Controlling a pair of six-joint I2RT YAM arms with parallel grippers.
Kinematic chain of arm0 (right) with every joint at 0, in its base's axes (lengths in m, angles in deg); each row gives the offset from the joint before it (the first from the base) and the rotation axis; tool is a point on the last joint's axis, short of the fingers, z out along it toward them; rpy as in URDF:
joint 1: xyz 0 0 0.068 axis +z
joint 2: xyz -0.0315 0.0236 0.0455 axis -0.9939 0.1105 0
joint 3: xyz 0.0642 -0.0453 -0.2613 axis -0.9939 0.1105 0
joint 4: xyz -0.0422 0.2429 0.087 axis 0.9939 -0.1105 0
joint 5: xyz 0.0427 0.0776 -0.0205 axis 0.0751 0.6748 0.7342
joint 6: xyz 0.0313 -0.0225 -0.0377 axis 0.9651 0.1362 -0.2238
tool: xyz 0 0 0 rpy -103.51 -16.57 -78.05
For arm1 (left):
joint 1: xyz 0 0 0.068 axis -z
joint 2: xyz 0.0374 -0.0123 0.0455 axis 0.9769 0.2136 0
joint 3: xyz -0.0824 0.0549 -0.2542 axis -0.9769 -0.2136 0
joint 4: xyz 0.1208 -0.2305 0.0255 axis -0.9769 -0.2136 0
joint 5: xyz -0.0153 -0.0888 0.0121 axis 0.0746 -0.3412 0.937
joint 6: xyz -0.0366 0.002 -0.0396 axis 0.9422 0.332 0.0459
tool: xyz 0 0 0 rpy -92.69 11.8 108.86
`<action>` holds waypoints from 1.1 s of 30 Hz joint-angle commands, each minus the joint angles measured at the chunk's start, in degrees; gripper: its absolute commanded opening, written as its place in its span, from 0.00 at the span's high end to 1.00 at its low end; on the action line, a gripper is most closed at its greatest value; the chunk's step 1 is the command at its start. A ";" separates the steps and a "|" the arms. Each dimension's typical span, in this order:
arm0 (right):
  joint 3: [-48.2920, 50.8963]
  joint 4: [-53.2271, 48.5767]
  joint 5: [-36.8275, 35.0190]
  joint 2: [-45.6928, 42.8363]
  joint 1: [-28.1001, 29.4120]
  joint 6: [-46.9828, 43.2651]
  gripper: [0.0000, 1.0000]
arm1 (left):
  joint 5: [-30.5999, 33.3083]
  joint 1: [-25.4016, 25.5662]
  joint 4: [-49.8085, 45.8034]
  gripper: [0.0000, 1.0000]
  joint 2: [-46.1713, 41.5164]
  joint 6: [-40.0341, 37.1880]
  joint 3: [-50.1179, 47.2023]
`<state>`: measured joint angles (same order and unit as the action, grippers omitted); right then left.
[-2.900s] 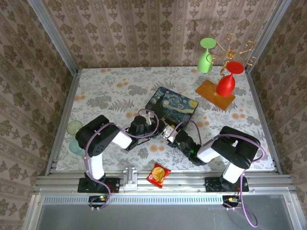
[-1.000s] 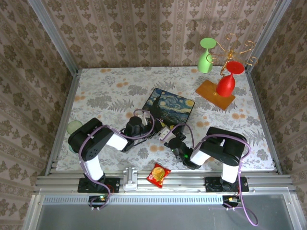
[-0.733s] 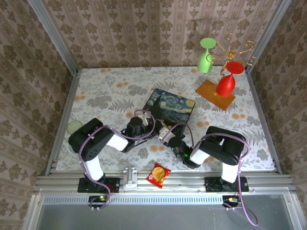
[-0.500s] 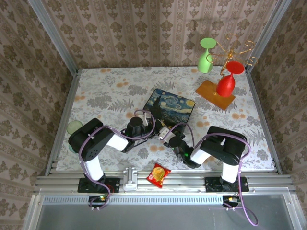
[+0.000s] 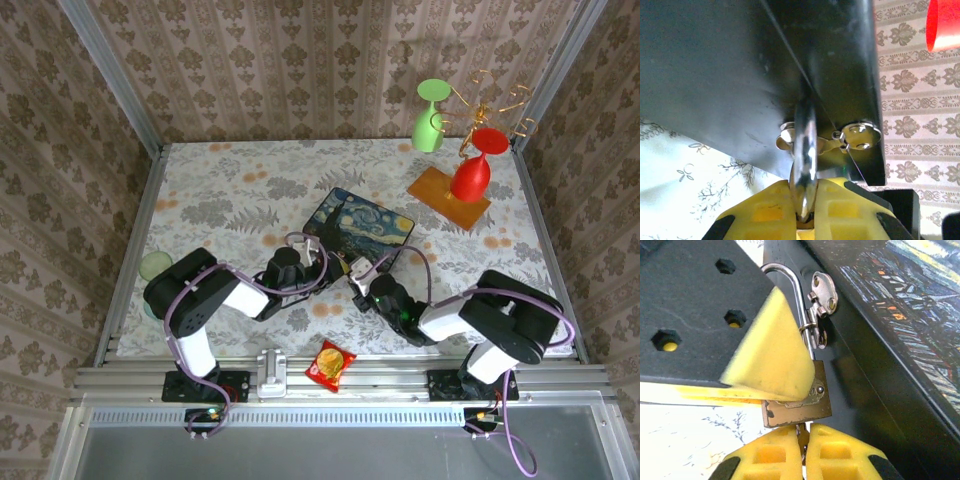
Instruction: Unlock the padlock with the key
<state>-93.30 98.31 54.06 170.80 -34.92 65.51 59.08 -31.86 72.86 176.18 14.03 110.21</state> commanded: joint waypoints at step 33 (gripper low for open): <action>2.91 -26.13 30.88 -18.36 -16.81 32.28 1.00 | 11.63 1.21 -31.59 0.73 -5.57 -26.23 6.50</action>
<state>-89.39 80.21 79.87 154.39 -49.24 90.84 66.90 -30.79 49.56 171.81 -8.11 116.05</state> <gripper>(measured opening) 0.058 0.265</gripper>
